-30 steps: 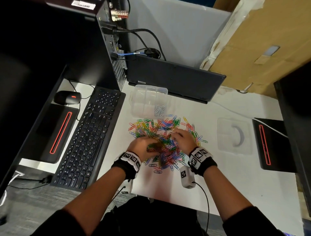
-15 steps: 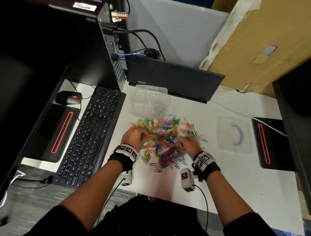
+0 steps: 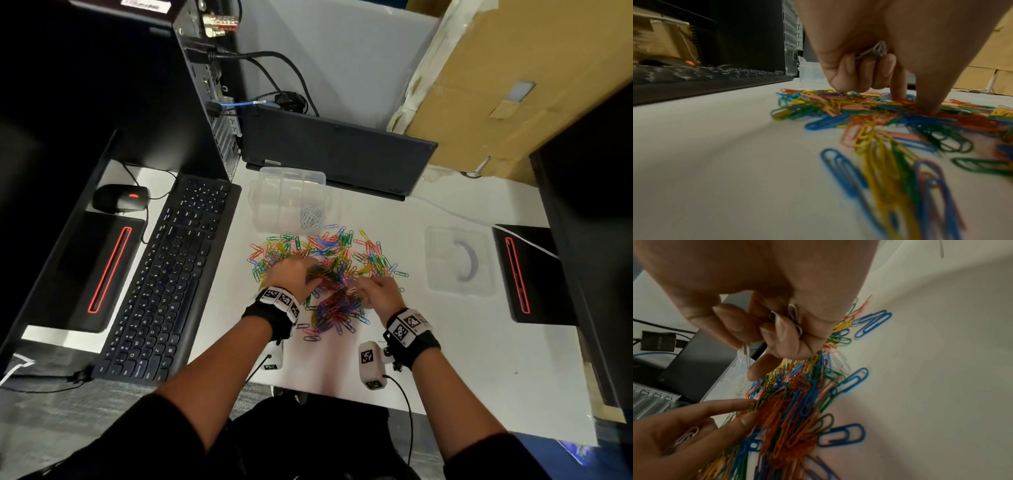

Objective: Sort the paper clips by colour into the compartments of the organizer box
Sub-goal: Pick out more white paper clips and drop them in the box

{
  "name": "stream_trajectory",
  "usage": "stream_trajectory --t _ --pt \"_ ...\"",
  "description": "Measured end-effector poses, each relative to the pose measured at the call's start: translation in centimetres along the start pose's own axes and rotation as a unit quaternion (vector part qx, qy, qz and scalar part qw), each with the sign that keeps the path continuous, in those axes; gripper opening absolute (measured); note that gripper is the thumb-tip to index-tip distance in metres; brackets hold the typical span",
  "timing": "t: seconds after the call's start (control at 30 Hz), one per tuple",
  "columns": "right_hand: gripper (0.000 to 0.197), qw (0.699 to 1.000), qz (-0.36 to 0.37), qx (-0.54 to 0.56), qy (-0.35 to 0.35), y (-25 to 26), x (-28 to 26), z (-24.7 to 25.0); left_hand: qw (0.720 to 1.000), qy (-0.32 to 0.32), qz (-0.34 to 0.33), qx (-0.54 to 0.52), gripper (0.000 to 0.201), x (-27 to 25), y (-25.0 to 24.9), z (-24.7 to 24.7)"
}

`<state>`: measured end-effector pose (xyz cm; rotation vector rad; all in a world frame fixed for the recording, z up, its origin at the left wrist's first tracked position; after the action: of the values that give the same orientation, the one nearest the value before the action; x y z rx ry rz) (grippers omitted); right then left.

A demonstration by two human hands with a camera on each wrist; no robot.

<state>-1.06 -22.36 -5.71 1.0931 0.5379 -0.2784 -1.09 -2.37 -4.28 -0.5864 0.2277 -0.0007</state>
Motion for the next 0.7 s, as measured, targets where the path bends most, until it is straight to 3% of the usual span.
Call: stream_trajectory --t 0.13,0.27,0.33,0.43,0.53,0.6,0.7 --pt "0.041 0.999 -0.018 0.032 0.015 -0.2 -0.5 -0.1 1.0 0.021 0.018 -0.016 0.018 1.0 0.0 0.1" --pt "0.027 1.0 0.012 0.005 0.01 -0.3 -0.5 0.2 0.997 0.015 0.048 -0.063 0.017 1.2 1.7 1.0" --pt "0.036 1.0 0.006 0.015 0.0 -0.5 -0.5 0.4 0.995 -0.003 0.062 -0.08 0.016 1.0 2.6 1.9" --pt "0.029 0.992 -0.056 0.11 0.011 -1.1 -0.5 0.1 0.993 -0.017 0.08 -0.079 0.014 0.6 4.4 2.8" --pt "0.022 0.96 -0.127 0.243 0.058 -1.3 -0.9 -0.3 0.991 -0.037 0.096 -0.087 0.01 0.1 5.5 3.4" --pt "0.024 0.939 -0.146 0.298 0.089 -1.3 -1.1 -0.6 0.992 -0.045 0.081 -0.087 0.016 -0.1 5.0 3.5" --pt "0.026 0.936 -0.161 0.302 0.088 -1.5 -1.2 -0.7 0.996 -0.048 0.009 -0.078 0.02 -0.1 2.8 2.8"
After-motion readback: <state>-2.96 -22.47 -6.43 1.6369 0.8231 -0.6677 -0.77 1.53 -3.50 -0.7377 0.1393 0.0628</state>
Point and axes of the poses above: each hand's wrist, its own x-axis towards the middle knuckle, its own z-axis out of the back of the hand, y = z × x, the point moved 5 cm from there along x, towards the middle knuckle, and after that the axes turned 9 degrees about -x, right-handed, at the moved point
